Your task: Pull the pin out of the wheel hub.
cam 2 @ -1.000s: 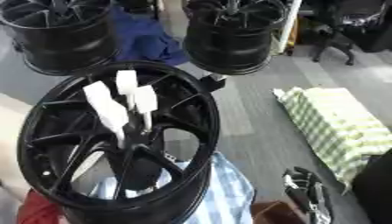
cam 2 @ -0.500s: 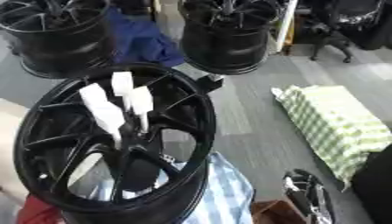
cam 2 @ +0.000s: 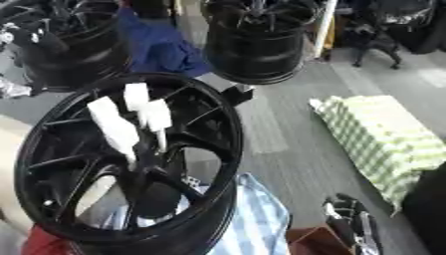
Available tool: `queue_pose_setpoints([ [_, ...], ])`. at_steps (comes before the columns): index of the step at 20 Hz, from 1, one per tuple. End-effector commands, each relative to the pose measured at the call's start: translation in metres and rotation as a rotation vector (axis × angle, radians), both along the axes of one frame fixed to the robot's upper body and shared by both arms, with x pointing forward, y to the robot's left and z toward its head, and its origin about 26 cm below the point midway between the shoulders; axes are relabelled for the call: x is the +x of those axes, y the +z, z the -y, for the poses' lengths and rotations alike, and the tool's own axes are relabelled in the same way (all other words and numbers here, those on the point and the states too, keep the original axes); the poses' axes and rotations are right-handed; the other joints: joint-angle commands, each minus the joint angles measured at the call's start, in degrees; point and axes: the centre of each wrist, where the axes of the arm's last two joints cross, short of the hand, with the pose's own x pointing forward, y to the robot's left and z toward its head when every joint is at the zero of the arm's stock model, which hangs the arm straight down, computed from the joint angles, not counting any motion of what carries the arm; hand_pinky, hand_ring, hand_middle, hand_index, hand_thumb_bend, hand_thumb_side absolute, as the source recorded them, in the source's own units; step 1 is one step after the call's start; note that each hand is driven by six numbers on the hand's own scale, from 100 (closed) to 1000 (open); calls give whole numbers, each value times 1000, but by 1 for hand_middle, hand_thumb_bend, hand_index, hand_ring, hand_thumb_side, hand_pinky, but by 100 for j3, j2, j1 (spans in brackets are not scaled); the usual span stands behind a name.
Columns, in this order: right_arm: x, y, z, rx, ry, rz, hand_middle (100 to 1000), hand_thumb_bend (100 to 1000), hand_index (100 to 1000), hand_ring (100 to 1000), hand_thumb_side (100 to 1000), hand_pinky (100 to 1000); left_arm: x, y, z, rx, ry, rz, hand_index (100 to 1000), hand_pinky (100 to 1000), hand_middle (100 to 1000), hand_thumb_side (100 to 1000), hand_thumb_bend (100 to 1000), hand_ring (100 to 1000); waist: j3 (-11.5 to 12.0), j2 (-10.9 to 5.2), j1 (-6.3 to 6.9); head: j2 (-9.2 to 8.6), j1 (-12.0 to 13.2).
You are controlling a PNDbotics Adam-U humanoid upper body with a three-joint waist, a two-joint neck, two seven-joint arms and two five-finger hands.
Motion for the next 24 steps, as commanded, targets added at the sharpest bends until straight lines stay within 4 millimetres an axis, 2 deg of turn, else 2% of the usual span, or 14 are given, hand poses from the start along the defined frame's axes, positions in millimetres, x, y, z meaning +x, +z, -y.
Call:
queue_pose_setpoints([
  [1, 6, 9, 8, -27, 11, 32, 594, 186, 768, 622, 358, 619, -4, 11, 2, 368, -357, -4, 919, 869, 851, 320, 252, 845, -7, -87, 20, -14, 11],
  [11, 6, 9, 9, -29, 9, 33, 594, 187, 768, 622, 356, 619, -6, -10, 10, 429, -413, -49, 918, 856, 844, 276, 200, 838, -16, -93, 29, -14, 11],
  [24, 7, 10, 8, -28, 11, 36, 592, 185, 768, 621, 353, 618, -3, -33, 14, 464, -423, -114, 918, 848, 836, 276, 229, 838, -47, -85, 36, -14, 24],
])
